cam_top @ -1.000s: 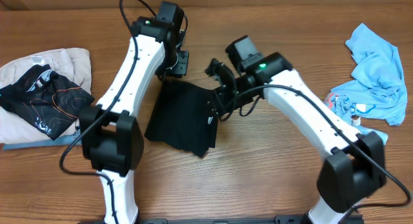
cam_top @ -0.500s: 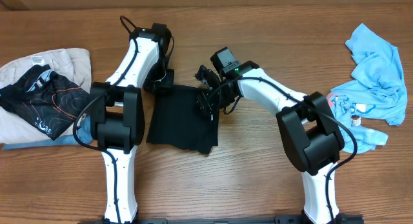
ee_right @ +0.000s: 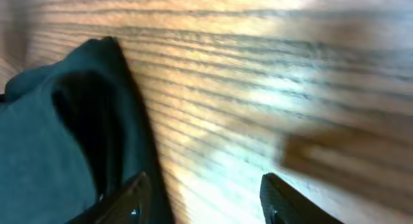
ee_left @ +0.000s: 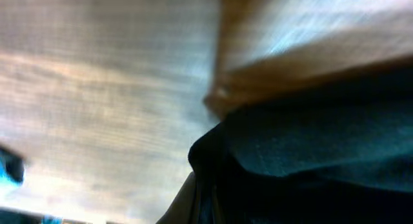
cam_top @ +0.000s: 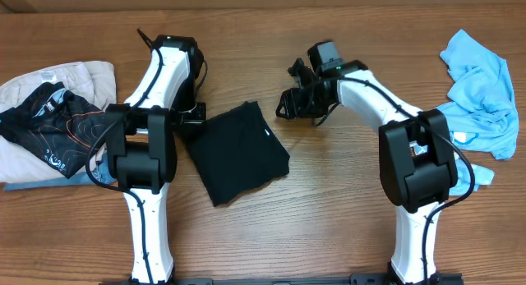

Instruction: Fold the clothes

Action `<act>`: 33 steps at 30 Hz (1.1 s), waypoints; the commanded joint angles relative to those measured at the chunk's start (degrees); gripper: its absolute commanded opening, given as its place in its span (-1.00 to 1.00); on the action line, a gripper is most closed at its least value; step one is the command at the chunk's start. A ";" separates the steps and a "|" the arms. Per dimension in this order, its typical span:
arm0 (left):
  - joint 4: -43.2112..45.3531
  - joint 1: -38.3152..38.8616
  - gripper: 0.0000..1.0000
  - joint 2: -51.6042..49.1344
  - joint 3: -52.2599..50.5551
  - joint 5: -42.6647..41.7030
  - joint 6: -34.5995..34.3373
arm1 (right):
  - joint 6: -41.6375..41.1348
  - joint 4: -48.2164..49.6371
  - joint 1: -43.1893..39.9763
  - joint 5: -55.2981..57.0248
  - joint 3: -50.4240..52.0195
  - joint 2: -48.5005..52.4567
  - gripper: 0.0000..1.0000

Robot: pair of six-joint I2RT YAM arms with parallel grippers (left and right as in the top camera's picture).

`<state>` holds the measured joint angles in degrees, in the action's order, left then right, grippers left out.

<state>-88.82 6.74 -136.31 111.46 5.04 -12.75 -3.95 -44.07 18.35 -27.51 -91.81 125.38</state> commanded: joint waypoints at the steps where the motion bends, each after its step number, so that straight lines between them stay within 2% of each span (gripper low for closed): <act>1: -1.38 -0.44 -0.85 0.85 -0.09 1.60 -2.45 | 1.40 -6.43 0.42 4.70 -7.28 -0.74 0.22; 6: -1.07 -1.11 -0.57 6.54 -0.09 1.88 -3.02 | 1.38 -16.17 -0.42 9.05 -13.57 -4.28 0.25; 9: 0.76 -1.11 0.23 10.71 -0.09 4.85 -4.15 | 1.38 -19.65 -1.16 9.05 -15.06 -7.15 0.27; 11: 3.61 -1.09 0.47 12.90 -0.09 5.03 -4.15 | 1.38 -21.18 -1.29 9.05 -15.06 -8.72 0.27; 14: 10.75 -0.96 0.55 15.26 -0.07 -0.50 -0.37 | 1.38 -23.28 -1.29 9.05 -15.06 -10.05 0.28; 18: 19.34 -0.50 0.59 15.15 -0.09 -21.27 13.40 | 1.38 -24.92 -1.29 9.05 -15.06 -10.14 0.28; 20: 20.92 -0.13 0.63 14.53 -0.09 -28.06 19.47 | 1.36 -25.27 -1.27 9.05 -15.04 -10.14 0.29; 25: 21.20 1.27 0.84 11.61 -0.09 -30.38 25.92 | 1.33 -25.51 -1.27 9.03 -15.04 -10.14 0.30; 33: 22.23 2.56 0.90 5.38 -0.09 -30.56 29.51 | 1.11 -25.53 -1.20 9.01 -15.04 -10.14 0.30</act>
<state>-67.22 8.73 -127.79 111.15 -23.53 12.75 -2.98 -69.71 17.23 -19.03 -105.78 116.29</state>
